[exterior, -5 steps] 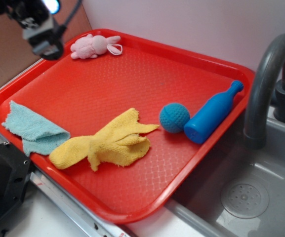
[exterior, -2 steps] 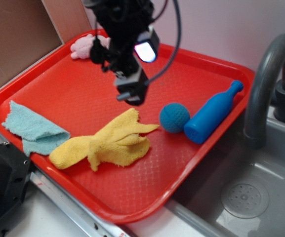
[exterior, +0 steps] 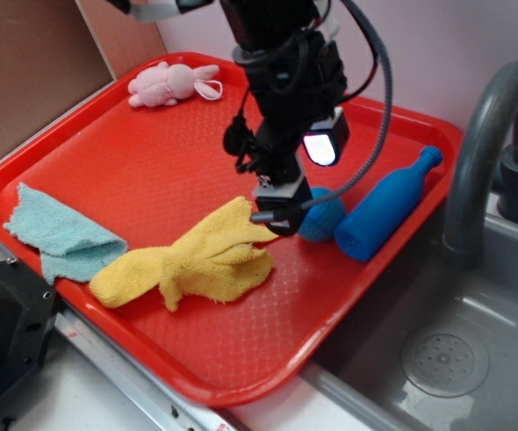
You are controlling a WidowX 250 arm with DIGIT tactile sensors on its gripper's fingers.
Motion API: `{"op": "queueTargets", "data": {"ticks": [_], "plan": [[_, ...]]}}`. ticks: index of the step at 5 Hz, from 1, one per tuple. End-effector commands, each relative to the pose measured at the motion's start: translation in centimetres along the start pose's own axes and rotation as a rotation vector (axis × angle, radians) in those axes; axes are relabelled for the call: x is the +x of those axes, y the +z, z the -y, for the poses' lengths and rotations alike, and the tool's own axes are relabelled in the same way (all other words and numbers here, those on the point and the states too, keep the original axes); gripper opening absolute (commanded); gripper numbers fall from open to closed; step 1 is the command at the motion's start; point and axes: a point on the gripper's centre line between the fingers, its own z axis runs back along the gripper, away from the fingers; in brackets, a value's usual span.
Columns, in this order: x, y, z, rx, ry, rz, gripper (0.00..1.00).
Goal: Grab the blue ball.
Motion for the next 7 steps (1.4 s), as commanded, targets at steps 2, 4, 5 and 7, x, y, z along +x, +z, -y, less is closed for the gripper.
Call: {"op": "queueTargets", "data": {"ticks": [2, 4, 5, 7], "plan": [[0.7, -1.0, 2.3, -0.034, -0.127, -0.013, 1.0], [0.0, -1.9, 1.4, -0.043, -0.022, -0.026, 0.0], [-0.7, 0.8, 1.4, 0.013, 0.108, -0.022, 0.0], [-4.6, 11.7, 0.5, 0.169, 0.593, -0.049, 0.0]]}}
